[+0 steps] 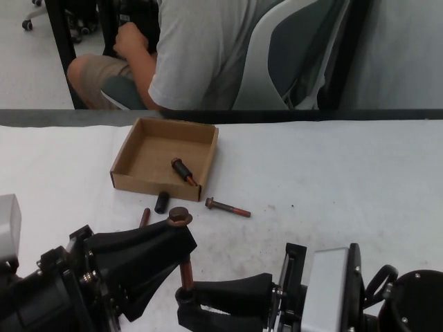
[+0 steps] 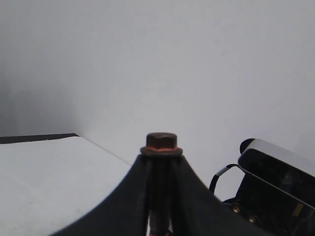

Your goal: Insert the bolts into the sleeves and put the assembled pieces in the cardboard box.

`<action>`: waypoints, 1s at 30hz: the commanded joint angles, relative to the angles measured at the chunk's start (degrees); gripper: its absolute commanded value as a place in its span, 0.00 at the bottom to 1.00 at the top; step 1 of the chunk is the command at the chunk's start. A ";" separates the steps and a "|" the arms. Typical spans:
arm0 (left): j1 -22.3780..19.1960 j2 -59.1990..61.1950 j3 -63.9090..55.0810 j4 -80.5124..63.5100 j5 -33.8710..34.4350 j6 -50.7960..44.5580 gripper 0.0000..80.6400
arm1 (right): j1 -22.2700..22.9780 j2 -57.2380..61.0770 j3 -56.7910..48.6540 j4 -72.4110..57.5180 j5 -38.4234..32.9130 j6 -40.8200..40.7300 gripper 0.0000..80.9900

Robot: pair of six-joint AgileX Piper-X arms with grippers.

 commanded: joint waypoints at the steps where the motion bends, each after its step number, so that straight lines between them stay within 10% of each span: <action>1: -0.36 -0.05 -0.37 -0.71 0.39 -0.34 0.01 | 0.07 0.13 -0.70 -1.55 0.07 -0.50 0.00; 30: -0.36 -0.05 -0.37 1.16 1.87 1.05 0.01 | -0.04 0.11 -0.35 -0.32 6.26 -4.46 0.00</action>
